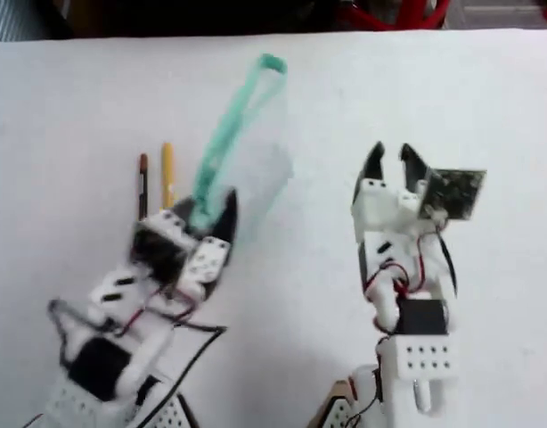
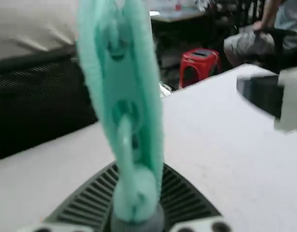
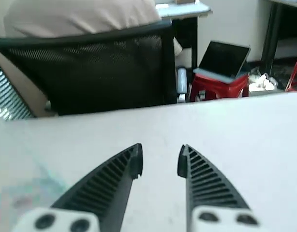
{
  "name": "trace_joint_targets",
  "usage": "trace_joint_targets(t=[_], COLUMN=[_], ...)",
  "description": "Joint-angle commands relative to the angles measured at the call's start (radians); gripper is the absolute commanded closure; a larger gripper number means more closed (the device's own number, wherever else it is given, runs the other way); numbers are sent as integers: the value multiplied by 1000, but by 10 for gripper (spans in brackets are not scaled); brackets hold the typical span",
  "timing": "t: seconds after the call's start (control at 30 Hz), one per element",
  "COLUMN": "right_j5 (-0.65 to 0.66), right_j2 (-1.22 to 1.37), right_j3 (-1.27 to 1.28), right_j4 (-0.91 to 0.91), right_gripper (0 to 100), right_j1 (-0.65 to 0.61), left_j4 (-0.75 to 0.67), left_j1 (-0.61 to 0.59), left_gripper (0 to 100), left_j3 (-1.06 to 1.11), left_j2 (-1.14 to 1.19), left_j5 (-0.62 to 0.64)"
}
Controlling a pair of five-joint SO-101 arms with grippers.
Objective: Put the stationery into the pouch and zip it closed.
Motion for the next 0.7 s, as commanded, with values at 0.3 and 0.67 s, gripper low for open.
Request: trace_joint_targets(t=[0.3, 0.67], right_j5=[87, 87], right_j2=[664, 679], right_j3=[-215, -219], right_j4=[-168, -168], right_gripper=[875, 875], right_j1=[-74, -79], left_j4=[319, 203], left_j1=[-314, -719], left_gripper=[976, 976], left_j3=[-431, -433], left_j2=[127, 394], left_j5=[-51, -132])
